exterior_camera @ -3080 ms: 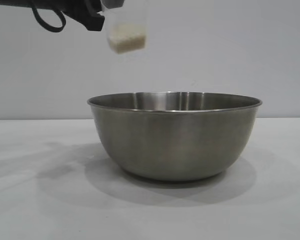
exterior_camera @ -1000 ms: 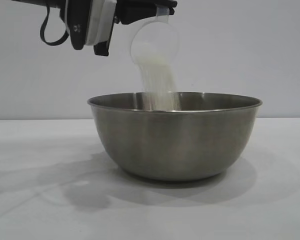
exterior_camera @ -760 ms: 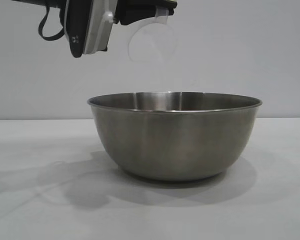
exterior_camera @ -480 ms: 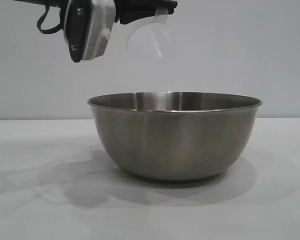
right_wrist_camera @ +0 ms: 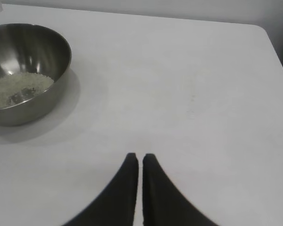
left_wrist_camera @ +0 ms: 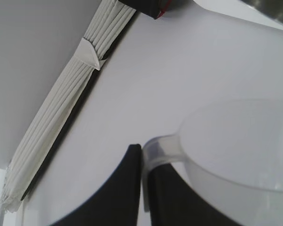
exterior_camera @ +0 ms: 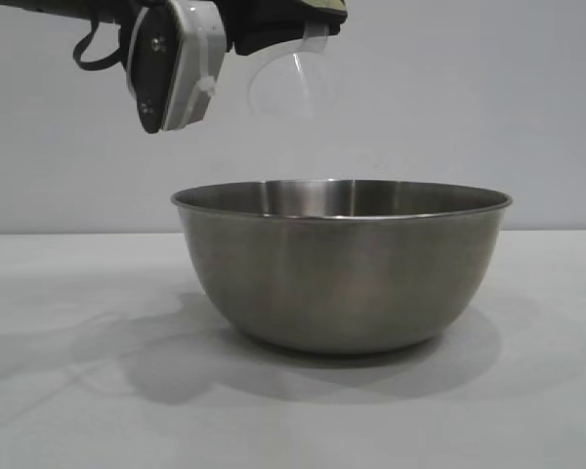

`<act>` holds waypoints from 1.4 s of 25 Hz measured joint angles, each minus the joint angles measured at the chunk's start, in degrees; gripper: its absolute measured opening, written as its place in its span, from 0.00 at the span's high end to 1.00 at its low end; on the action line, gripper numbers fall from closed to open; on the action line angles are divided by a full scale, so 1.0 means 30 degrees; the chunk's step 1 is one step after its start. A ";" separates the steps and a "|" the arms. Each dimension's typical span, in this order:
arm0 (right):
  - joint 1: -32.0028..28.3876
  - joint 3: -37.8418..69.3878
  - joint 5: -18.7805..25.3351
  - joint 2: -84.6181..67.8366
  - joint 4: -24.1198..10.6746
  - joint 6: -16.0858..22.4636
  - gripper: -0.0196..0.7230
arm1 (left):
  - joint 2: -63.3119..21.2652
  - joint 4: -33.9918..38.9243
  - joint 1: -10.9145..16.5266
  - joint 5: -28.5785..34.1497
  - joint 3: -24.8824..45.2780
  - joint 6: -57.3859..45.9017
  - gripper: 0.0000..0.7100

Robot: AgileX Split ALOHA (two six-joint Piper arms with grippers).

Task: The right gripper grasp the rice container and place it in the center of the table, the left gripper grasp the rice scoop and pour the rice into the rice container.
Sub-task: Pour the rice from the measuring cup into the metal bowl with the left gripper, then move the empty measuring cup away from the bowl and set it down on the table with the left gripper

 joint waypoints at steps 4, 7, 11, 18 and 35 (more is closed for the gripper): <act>0.0000 0.0000 0.0000 0.0000 0.0000 0.0000 0.97 | 0.0000 -0.2026 0.0000 0.0000 0.0000 -0.4220 1.00; 0.0000 0.0000 0.0000 0.0000 0.0000 0.0000 0.97 | 0.0000 -0.3822 0.0000 0.0000 0.0000 -0.8188 1.00; 0.0000 0.0000 0.0000 0.0000 0.0000 0.0000 0.97 | 0.0000 -0.6540 0.0000 0.0000 0.0000 -1.3612 1.00; 0.0000 0.0000 0.0000 0.0000 0.0000 0.0000 0.97 | 0.0000 -1.1701 0.0000 0.0000 0.0000 -2.2365 1.00; 0.0000 0.0000 0.0000 0.0000 0.0000 0.0000 0.97 | 0.0000 -2.0286 0.0000 0.0000 0.5210 -3.2201 1.00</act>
